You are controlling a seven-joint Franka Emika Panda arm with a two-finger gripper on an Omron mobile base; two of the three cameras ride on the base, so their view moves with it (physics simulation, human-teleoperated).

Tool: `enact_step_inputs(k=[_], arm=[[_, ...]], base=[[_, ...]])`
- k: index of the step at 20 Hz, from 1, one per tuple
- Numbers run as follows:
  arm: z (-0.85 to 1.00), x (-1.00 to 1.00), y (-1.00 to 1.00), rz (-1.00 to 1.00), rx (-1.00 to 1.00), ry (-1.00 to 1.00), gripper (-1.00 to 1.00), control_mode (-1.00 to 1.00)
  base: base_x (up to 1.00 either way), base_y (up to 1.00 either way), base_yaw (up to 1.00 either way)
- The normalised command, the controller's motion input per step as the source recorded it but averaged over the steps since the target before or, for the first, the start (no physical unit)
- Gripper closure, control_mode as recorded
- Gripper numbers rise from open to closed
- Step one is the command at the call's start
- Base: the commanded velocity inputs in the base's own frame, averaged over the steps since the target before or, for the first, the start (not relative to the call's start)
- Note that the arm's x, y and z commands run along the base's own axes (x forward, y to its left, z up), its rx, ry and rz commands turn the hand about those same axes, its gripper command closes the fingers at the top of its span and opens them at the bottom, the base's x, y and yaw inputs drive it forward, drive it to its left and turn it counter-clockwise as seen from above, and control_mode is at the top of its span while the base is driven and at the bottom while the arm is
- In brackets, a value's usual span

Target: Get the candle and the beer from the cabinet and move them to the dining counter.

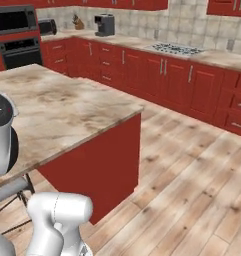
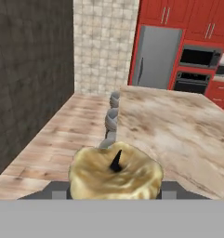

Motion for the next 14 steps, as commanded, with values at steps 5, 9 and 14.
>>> enact_step_inputs(k=[5, 9, 14], arm=[[0.0, 0.0, 0.0, 0.0, 0.0, 0.0, 1.0, 1.0], [0.0, 0.0, 0.0, 0.0, 0.0, 0.0, 1.0, 1.0], [0.0, 0.0, 0.0, 0.0, 0.0, 0.0, 1.0, 1.0]], base=[[-0.32, 0.0, 0.44], [0.02, -0.15, 0.44], [0.16, -0.29, 0.41]])
